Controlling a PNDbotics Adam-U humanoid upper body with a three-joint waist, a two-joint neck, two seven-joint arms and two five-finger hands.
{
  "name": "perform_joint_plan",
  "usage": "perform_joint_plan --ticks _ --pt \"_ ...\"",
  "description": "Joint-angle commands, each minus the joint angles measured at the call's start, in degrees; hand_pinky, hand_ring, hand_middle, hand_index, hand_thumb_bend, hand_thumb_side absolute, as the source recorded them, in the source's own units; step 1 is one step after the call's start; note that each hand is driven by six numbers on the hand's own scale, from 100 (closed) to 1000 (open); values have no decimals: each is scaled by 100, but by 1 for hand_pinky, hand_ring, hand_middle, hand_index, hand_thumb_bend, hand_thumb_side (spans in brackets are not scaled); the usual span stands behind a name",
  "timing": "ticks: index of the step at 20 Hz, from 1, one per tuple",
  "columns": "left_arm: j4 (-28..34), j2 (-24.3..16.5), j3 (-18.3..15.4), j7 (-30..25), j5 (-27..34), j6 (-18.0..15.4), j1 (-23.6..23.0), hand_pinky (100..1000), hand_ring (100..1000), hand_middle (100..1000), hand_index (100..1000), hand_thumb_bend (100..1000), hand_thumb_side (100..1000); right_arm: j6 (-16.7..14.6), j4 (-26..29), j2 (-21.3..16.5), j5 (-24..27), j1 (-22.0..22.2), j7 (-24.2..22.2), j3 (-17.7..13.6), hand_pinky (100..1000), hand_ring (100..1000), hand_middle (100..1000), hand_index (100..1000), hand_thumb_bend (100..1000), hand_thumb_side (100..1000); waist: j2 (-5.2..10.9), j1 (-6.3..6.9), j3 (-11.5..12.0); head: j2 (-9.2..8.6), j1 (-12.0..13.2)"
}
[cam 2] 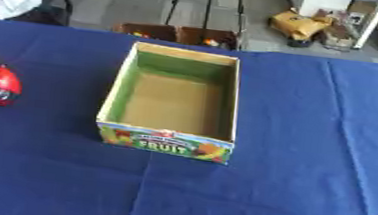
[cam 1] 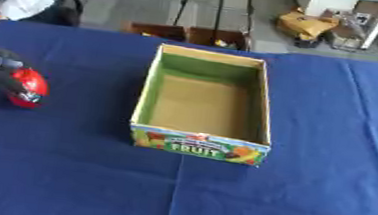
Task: Pick up objects on the table and place them in the box.
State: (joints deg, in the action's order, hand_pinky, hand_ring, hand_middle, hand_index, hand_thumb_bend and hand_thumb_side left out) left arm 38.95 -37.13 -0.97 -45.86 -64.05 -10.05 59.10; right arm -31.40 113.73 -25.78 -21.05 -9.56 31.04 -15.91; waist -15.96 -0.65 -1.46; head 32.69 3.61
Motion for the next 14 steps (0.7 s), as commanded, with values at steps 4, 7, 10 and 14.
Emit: perform_joint_plan --ticks 4,7,10,14 --pt "-1 -54 -52 -1 228 -104 86 647 778 985 1000 368 698 24 86 -79 13 -38 36 -80 722 784 719 827 100 1000 66 2 -37 -48 16" --pt "-40 -54 -38 -54 354 -145 87 592 738 967 1000 329 653 38 86 -76 14 -43 48 -78 723 784 715 821 100 1000 63 8 -51 -39 19" --pt "-80 -63 -19 -112 395 -120 83 591 741 979 1000 293 612 49 86 -77 32 -53 69 -77 723 783 712 821 100 1000 62 16 -69 -37 20" --pt "-105 -63 -1 -173 394 -88 85 554 726 979 1000 219 559 57 86 -75 50 -59 88 -76 723 782 708 819 100 1000 59 23 -93 -43 20"
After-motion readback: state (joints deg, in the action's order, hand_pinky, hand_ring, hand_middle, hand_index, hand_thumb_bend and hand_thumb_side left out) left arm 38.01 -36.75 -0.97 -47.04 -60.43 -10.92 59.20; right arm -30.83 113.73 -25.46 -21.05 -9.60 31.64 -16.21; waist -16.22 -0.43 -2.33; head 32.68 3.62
